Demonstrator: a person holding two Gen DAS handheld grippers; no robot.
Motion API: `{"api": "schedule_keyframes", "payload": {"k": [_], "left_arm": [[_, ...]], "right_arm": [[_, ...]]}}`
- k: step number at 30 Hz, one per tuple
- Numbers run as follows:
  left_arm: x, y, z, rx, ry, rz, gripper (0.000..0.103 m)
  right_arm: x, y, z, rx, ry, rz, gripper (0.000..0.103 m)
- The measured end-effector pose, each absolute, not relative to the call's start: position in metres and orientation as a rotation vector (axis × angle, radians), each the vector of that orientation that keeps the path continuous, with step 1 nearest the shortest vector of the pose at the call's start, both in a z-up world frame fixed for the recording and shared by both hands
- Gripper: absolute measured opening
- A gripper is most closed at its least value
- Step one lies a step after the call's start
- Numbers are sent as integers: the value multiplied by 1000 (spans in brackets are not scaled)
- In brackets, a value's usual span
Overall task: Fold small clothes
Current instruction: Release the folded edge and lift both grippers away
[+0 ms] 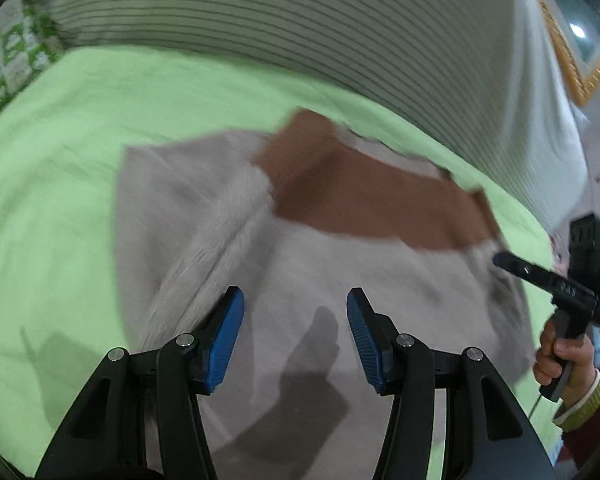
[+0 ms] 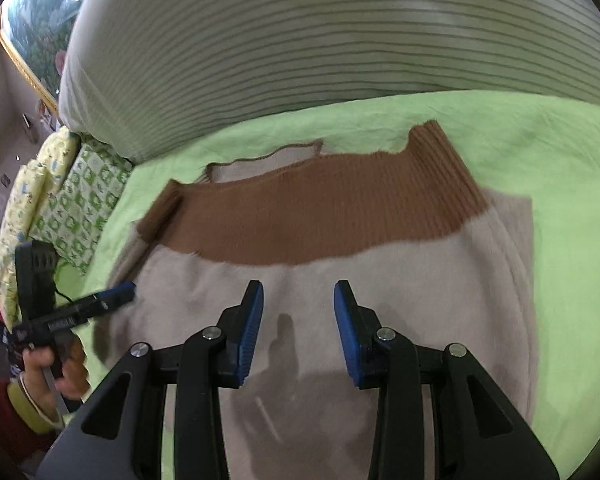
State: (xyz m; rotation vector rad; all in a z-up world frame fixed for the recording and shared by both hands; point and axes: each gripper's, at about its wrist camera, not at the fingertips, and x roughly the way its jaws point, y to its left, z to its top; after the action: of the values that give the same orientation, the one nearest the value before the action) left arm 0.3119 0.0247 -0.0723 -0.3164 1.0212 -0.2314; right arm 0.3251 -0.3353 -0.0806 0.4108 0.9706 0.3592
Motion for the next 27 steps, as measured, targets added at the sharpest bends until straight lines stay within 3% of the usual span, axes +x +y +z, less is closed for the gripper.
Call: {"api": "schedule_keyframes", "payload": {"k": [14,16,17,22,27], "left_arm": [[355,64,-81,-408,945,-158,45],[344,64,-73,-405,935,-153,51],[336,65,-69,-381,930,-131,58],[296,75,-52,-466,911,-132,59],[261,38,-50,-462,944,-272,62]], "right_arm": [[359,-400,-97,407,899,-41,39],[351,-401,-91,465,885,-7,39],[344,-400,-84,503,871,21,39],[313,-363,-62,570,861,185,41],[281,-285,-52,445,890,345,52]]}}
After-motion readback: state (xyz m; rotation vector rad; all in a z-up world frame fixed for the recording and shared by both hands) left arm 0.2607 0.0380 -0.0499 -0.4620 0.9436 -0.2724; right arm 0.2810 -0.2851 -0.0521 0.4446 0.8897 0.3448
